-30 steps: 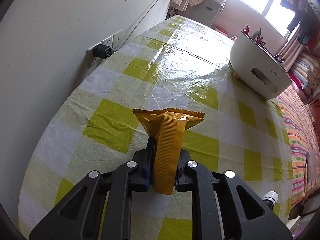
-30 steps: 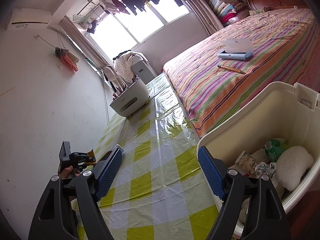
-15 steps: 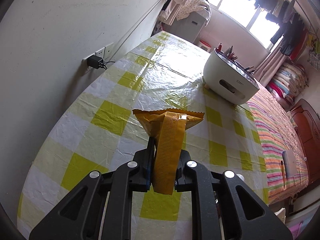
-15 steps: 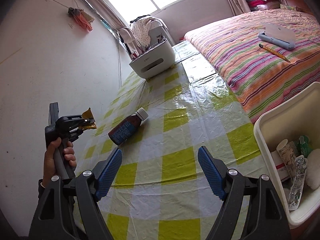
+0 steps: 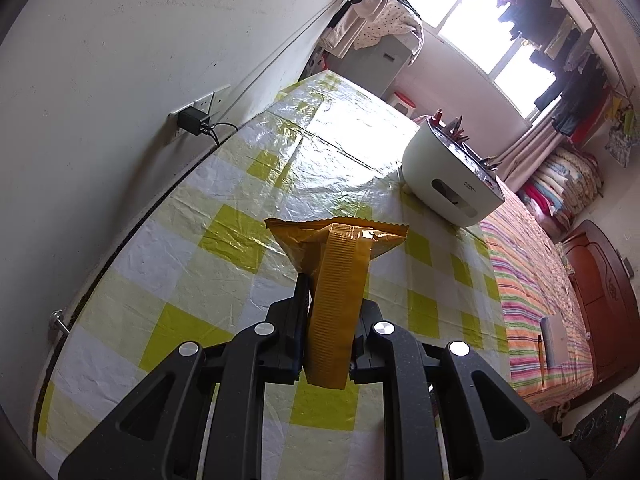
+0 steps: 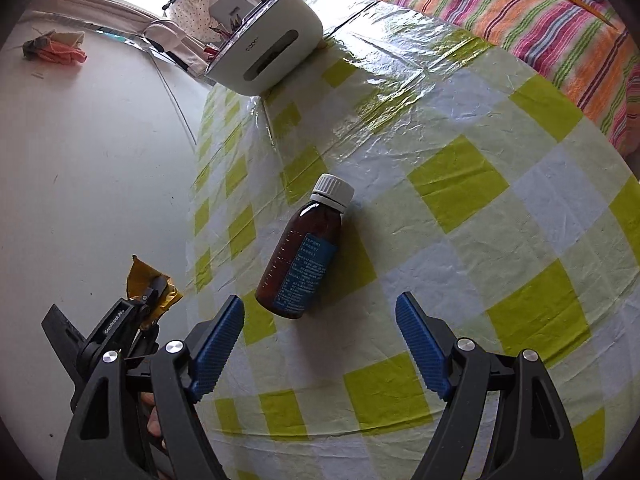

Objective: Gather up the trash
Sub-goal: 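Grasp the brown blue-labelled medicine bottle with the right gripper while the left holds the wrapper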

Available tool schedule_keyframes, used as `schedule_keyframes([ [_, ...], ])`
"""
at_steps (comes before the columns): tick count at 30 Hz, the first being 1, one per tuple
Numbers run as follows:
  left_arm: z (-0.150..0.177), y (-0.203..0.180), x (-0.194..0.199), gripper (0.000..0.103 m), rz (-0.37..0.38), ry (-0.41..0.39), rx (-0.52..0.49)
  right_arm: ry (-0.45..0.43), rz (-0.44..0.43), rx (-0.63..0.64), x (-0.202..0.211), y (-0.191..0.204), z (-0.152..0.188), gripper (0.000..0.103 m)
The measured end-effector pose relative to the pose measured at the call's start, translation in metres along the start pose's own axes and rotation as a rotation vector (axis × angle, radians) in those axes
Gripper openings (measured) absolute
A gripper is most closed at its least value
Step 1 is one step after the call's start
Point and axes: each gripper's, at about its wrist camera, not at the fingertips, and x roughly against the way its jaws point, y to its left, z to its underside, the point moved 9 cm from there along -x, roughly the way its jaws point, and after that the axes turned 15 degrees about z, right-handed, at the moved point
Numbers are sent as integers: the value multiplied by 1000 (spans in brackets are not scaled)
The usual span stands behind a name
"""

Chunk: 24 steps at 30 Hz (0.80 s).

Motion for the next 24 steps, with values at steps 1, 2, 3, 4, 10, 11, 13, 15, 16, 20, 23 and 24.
schedule_keyframes([
  [1,0,-2,2,15,11,-4,6,-4,14,-4,-3,5,-2,76],
  [2,-1,-4,4,15,22,-6,7,-7,33,-5,-6,11,-3,76],
  [3,-1,-6,5,15,31,-6,4,-15,57,-3,-9,16,-5,76],
  [4,-2,-8,7,15,37,-8,0,-26,82,-2,-12,19,-7,76],
  [10,-5,-14,16,15,55,-23,-18,-10,185,9,-41,35,-13,76],
  [11,-5,-15,17,15,58,-27,-17,-3,201,16,-46,37,-14,76],
  [13,-5,-15,19,15,61,-29,-18,3,236,46,-56,41,-14,76],
  [15,-5,-15,20,15,62,-27,-21,15,255,79,-64,43,-12,75],
  [16,-5,-16,21,15,61,-26,-25,23,260,93,-67,43,-10,72],
  [20,-3,-18,23,15,51,-28,-45,23,251,186,-68,43,-10,51],
  [23,0,-23,25,15,50,-25,-55,33,224,250,-67,39,-9,45],
  [24,2,-25,25,15,50,-23,-60,34,211,262,-66,36,-9,45],
])
